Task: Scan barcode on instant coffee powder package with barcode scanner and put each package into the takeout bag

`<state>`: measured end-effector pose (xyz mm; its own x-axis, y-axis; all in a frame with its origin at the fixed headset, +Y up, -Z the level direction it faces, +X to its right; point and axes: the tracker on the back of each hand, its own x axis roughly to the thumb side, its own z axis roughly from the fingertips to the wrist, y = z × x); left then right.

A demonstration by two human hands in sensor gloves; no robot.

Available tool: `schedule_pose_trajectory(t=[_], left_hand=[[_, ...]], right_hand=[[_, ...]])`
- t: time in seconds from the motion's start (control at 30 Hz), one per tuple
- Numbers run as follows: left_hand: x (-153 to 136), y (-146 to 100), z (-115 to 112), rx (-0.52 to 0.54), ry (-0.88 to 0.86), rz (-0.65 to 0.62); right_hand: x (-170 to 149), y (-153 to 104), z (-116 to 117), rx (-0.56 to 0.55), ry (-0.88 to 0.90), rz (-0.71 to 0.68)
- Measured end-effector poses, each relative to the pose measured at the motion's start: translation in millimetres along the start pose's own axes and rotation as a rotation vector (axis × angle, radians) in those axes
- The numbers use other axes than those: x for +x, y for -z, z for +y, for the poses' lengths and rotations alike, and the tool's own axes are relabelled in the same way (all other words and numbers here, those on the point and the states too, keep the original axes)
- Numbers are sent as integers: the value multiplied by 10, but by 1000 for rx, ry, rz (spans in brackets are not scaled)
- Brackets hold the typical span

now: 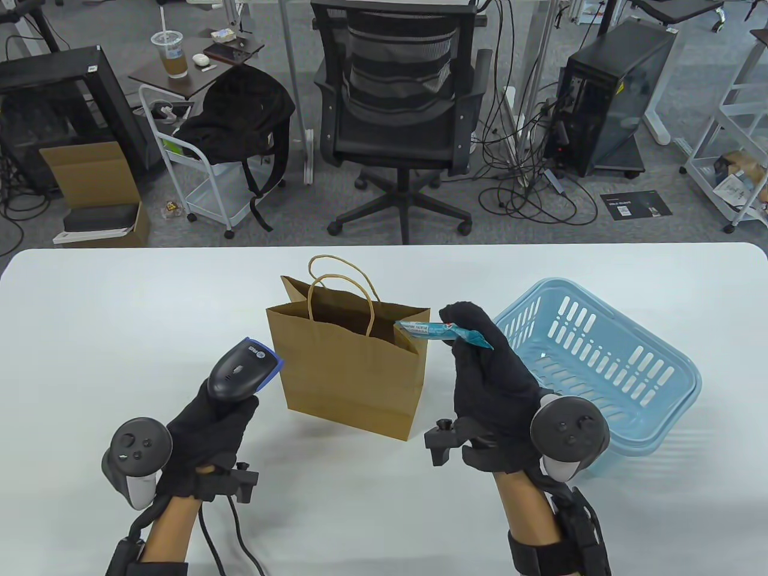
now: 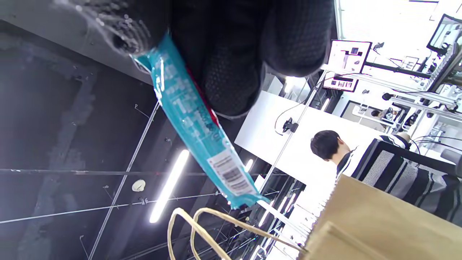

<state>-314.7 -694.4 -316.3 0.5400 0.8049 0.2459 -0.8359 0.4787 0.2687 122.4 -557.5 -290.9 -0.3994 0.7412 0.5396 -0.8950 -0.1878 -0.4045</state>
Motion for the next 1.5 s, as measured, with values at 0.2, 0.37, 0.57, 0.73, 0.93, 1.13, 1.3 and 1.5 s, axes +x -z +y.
schedule_pose_trajectory(t=[0.2,0.37,0.57,0.73,0.93,1.13,1.3,1.5], left_hand=[[-45,10,15,3,-29,25],[-43,10,12,0,-25,27],[-48,25,11,-4,-32,21],[-50,34,-3,-17,-29,26],[-46,47,-7,-20,-37,34],[-46,50,-13,-27,-32,39],[-48,56,-20,-34,-29,42],[-49,60,-19,-31,-29,45]], right_hand=[[27,96,172,16,-55,-10],[-34,137,354,45,-102,-4],[-172,198,498,81,-136,27],[-266,274,548,106,-177,64],[-404,351,587,159,-180,132],[-500,370,645,209,-202,164],[-533,362,696,248,-225,175],[-537,353,695,258,-208,188]])
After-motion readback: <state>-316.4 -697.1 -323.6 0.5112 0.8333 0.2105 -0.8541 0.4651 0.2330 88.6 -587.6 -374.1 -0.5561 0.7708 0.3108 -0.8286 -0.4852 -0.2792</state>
